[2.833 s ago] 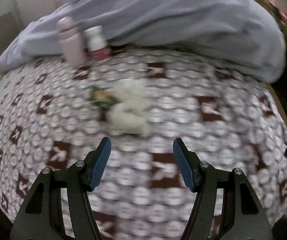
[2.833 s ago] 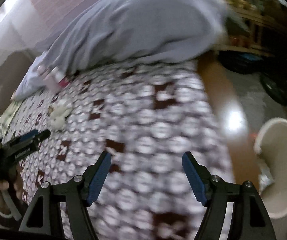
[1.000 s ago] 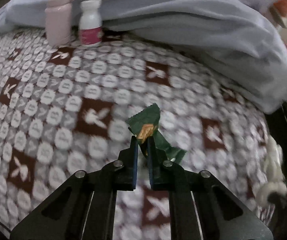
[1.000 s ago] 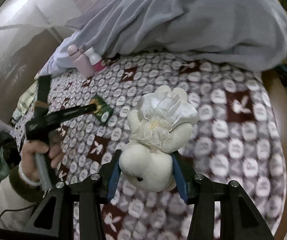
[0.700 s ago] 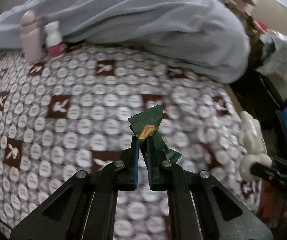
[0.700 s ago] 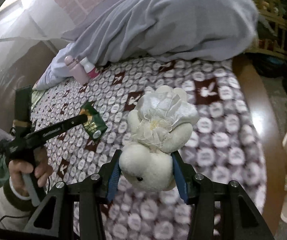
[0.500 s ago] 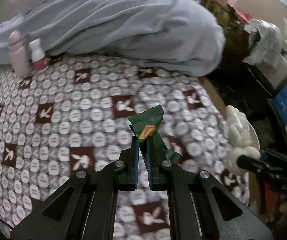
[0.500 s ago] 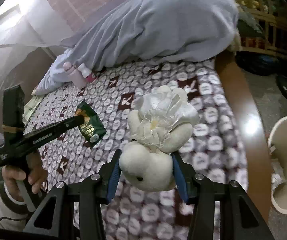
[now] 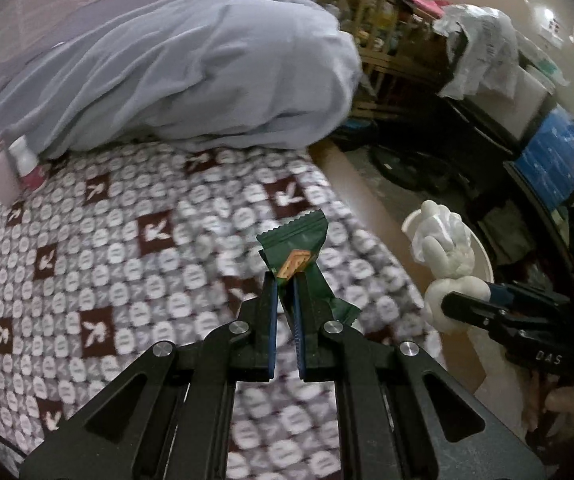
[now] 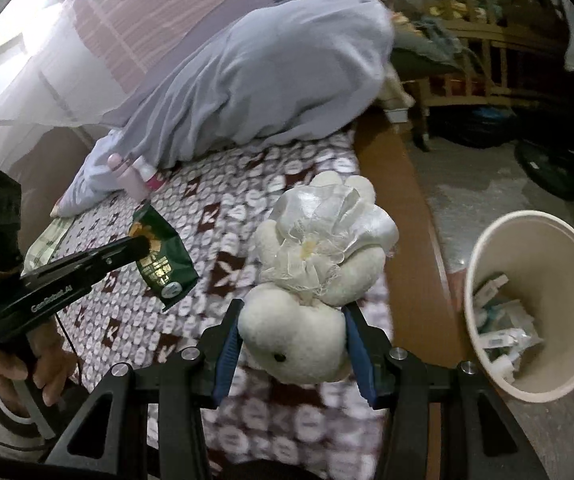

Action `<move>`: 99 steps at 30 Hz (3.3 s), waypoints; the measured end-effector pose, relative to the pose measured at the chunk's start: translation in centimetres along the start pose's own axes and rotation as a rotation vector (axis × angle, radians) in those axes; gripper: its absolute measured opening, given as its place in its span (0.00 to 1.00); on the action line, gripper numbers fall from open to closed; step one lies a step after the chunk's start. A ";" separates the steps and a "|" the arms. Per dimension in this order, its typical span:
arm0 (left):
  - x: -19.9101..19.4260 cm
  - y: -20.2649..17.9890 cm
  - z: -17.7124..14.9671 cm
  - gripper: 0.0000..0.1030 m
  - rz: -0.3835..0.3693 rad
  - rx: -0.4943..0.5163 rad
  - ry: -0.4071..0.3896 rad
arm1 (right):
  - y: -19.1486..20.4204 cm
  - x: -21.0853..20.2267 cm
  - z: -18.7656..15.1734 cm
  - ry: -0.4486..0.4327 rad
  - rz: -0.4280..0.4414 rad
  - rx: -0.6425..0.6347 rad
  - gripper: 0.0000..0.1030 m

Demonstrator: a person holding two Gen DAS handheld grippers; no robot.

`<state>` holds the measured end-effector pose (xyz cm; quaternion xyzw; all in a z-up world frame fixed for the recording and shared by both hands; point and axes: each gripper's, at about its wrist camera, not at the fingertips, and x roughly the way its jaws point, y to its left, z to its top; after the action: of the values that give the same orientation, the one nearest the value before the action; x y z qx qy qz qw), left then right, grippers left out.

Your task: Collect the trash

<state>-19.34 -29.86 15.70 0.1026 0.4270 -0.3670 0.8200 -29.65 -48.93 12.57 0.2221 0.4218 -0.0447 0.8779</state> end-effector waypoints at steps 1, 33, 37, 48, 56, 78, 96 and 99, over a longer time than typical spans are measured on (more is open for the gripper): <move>0.1 -0.6 0.1 0.05 -0.006 0.006 0.001 | -0.5 -0.4 -0.2 -0.004 -0.006 0.010 0.46; 9.9 -17.6 3.6 0.05 -0.170 0.178 0.077 | -15.6 -5.7 -3.3 -0.046 -0.288 0.233 0.47; 11.5 -18.3 3.9 0.05 -0.174 0.171 0.100 | -16.9 -5.4 -3.4 -0.044 -0.313 0.248 0.47; 15.0 -20.3 4.0 0.05 -0.177 0.184 0.136 | -20.0 -4.2 -3.6 -0.049 -0.334 0.308 0.47; 16.2 -21.6 3.8 0.06 -0.211 0.201 0.130 | -20.8 -3.4 -3.4 -0.055 -0.396 0.315 0.50; 7.0 -17.4 1.8 0.57 -0.060 0.210 -0.064 | -13.4 -8.4 -6.1 -0.225 -0.440 0.263 0.69; -2.1 -13.0 -0.4 0.57 -0.004 0.140 -0.234 | -5.2 -13.4 -6.0 -0.360 -0.499 0.116 0.72; -2.9 -13.0 -0.7 0.57 -0.002 0.142 -0.252 | -4.2 -13.9 -5.8 -0.385 -0.502 0.100 0.73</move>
<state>-29.79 -37.25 19.43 0.1132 0.2935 -0.4071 0.8575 -43.82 -51.71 18.55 0.1415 0.2870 -0.3219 0.8910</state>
